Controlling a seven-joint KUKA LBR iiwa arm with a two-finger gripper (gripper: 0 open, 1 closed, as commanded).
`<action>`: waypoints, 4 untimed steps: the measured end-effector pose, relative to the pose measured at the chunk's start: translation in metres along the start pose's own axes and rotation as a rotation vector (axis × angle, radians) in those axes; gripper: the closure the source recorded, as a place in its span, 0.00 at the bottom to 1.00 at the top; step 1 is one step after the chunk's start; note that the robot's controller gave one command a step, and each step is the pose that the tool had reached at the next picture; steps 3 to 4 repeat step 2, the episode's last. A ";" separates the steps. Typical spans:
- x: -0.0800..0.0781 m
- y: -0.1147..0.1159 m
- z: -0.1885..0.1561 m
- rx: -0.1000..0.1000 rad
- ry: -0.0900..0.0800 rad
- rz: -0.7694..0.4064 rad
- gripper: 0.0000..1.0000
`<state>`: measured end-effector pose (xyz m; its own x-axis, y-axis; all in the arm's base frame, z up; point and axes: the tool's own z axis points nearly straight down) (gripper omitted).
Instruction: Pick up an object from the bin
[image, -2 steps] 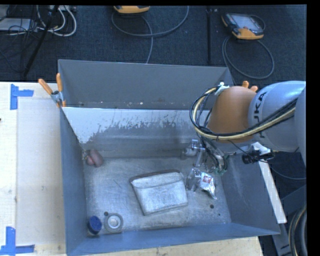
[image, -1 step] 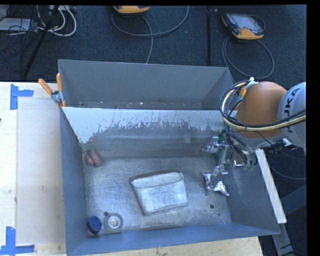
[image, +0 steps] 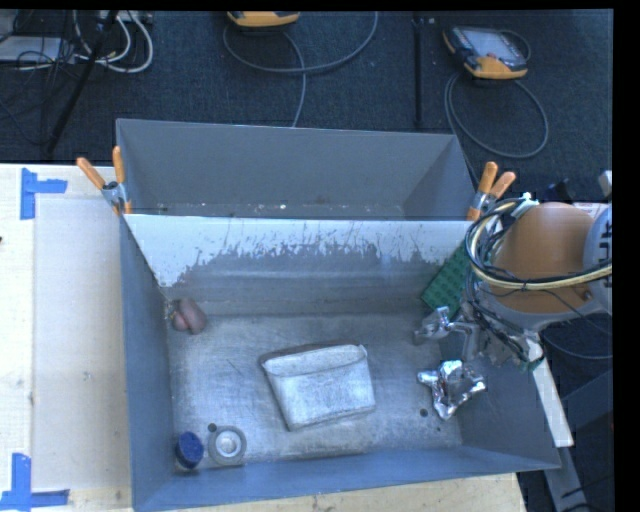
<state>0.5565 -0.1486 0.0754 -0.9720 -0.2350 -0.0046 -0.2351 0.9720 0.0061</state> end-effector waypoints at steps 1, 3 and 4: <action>0.001 -0.002 -0.001 0.004 0.004 0.001 1.00; -0.004 0.019 -0.241 0.009 -0.002 -0.389 1.00; -0.004 0.019 -0.241 0.009 -0.002 -0.389 1.00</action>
Offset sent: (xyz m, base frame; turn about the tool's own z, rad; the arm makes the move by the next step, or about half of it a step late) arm 0.0000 0.0000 0.0000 0.0000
